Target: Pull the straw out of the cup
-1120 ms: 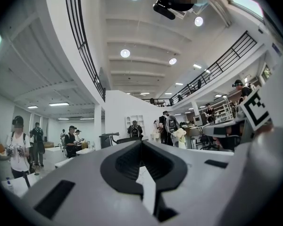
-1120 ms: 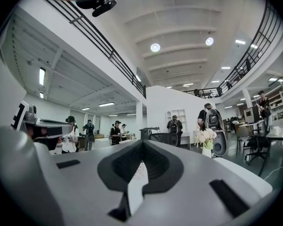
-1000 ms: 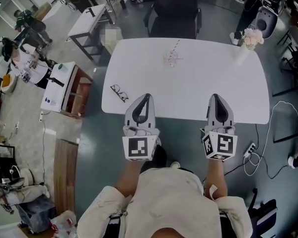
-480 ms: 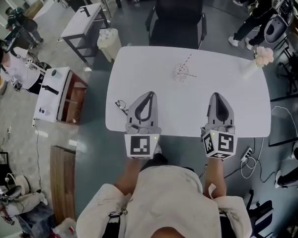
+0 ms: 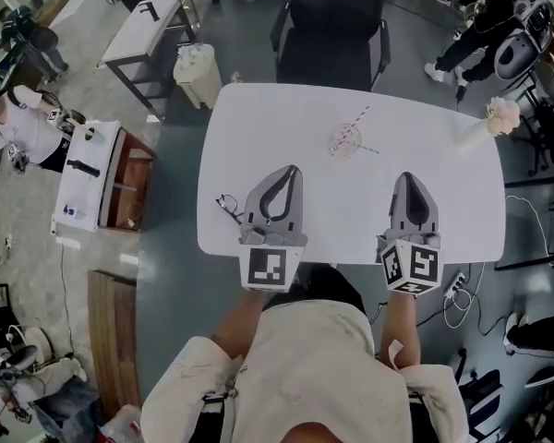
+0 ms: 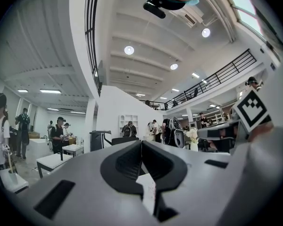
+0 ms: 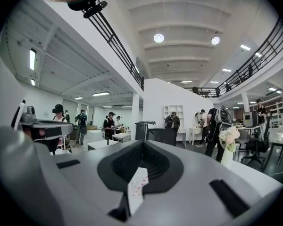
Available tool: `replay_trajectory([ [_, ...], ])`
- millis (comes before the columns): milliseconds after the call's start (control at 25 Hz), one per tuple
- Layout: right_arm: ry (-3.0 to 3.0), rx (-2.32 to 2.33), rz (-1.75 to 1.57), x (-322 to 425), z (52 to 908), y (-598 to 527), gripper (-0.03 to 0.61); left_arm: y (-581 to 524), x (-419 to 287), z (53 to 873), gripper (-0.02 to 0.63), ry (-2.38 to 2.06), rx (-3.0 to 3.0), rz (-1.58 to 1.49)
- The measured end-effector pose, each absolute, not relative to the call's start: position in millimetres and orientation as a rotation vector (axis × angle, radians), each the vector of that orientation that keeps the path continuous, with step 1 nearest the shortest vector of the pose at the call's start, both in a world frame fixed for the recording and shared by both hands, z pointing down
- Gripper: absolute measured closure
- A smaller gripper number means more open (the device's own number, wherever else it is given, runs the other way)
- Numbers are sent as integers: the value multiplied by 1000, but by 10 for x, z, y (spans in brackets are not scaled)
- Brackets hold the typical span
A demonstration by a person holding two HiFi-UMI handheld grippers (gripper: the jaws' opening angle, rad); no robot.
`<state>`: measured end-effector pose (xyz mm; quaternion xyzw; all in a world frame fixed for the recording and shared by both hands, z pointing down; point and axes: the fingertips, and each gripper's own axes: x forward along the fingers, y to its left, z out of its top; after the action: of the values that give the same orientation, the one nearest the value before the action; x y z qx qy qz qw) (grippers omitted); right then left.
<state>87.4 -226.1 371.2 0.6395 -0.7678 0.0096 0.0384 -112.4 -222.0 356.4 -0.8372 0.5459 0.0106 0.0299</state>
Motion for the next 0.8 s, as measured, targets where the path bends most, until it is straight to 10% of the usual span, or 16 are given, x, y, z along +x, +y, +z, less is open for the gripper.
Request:
replay_trajectory([
  [800, -2338, 1818, 321, 1182, 4831, -3488, 567, -3382, -526, 4285, 607, 1715, -2652, -194],
])
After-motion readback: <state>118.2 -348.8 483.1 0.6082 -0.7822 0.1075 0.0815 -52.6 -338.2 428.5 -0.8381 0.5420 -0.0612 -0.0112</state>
